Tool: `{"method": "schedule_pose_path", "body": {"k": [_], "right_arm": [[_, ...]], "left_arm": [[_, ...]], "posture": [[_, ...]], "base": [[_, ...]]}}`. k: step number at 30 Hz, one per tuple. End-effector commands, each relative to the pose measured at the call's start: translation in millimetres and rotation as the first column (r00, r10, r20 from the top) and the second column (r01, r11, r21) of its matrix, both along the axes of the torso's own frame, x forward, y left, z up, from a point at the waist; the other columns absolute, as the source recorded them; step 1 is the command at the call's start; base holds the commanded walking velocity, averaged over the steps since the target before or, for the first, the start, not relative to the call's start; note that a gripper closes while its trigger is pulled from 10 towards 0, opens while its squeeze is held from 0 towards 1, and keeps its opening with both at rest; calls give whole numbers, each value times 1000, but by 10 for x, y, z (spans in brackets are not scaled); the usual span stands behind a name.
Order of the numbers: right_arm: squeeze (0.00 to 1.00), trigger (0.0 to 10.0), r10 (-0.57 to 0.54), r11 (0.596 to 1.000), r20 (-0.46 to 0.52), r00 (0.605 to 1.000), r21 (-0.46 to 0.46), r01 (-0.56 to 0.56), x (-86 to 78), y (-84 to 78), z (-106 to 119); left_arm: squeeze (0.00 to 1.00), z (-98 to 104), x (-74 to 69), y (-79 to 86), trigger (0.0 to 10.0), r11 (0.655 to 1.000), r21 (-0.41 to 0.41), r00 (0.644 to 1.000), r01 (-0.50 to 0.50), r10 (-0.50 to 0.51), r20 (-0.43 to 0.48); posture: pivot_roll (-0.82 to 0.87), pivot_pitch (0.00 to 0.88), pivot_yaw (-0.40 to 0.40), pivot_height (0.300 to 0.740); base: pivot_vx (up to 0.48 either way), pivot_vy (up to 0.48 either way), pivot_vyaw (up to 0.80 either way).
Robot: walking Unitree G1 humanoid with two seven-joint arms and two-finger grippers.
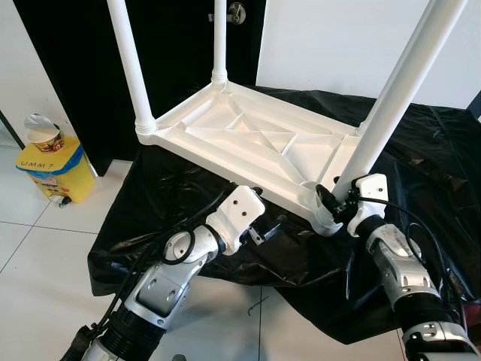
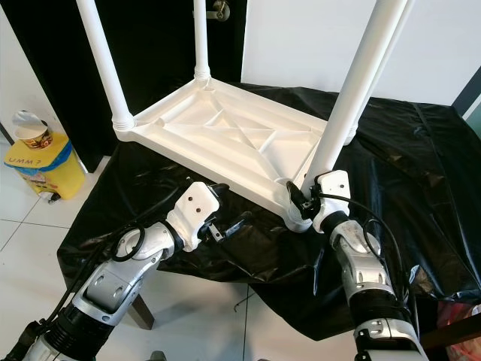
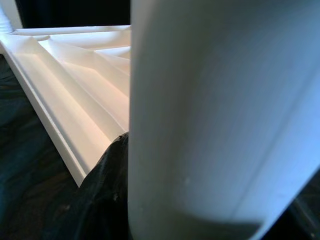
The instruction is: Building children table
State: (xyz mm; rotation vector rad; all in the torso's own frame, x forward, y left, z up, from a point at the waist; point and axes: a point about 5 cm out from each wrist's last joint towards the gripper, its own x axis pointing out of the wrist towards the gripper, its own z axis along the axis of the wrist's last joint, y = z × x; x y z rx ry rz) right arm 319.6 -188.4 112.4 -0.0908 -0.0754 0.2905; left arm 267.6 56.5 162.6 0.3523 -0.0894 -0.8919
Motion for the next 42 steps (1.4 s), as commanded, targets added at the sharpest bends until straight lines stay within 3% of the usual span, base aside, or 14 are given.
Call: {"method": "schedule_pose_path", "body": {"k": [1, 6, 9, 12, 16, 36, 37, 38, 39, 42], "right_arm": [[0, 10000, -12, 1000, -73, 997, -24, 11, -47, 22, -158], [0, 10000, -270, 962, -106, 957, 20, 274, -68, 86, -236], [0, 10000, -319, 945, -109, 941, 33, 324, -83, 112, -249], [0, 10000, -378, 921, -131, 917, 50, 387, -134, 256, -299], [0, 10000, -346, 931, -141, 927, 73, 359, -150, 407, -306], [0, 10000, -399, 912, -120, 909, 51, 407, -169, 400, -247], [600, 10000, -395, 913, -119, 911, 54, 403, -170, 404, -244], [600, 10000, -395, 913, -119, 911, 54, 403, -170, 404, -244], [1000, 10000, -390, 915, -116, 914, 59, 398, -172, 409, -235], [1000, 10000, -375, 921, -106, 921, 69, 383, -175, 415, -214]], "left_arm": [[0, -7, -2, -13, 10000, 999, 23, 999, 31, -31, -12], [0, -9, -11, -16, 10000, 999, 20, 999, 30, -29, -13], [0, -9, -12, -13, 10000, 999, 18, 1000, 27, -27, -13], [0, -7, -10, -9, 10000, 1000, 17, 1000, 20, -20, -11], [0, 0, -12, -11, 10000, 1000, 14, 1000, 15, -15, -10], [0, 2, -24, -18, 10000, 1000, 12, 1000, 15, -15, -11], [0, 3, -24, -17, 10000, 1000, 12, 1000, 15, -15, -11], [0, 3, -24, -17, 10000, 1000, 12, 1000, 15, -15, -11], [0, 4, -25, -14, 10000, 1000, 12, 1000, 15, -15, -11], [0, 4, -27, -12, 10000, 1000, 12, 1000, 16, -16, -11]], "posture": [[141, 24, -96, 740], [151, 26, -110, 740], [152, 26, -111, 740], [159, 28, -116, 740], [167, 26, -119, 740], [166, 30, -120, 740], [165, 31, -118, 740], [165, 31, -118, 740], [165, 31, -117, 740], [165, 31, -116, 740]], "base": [[0, 0, 0], [0, 0, 0], [0, 0, 0], [0, 0, 0], [0, 0, 0], [0, 0, 0], [0, 0, 0], [0, 0, 0], [0, 0, 0], [0, 0, 0]]}}
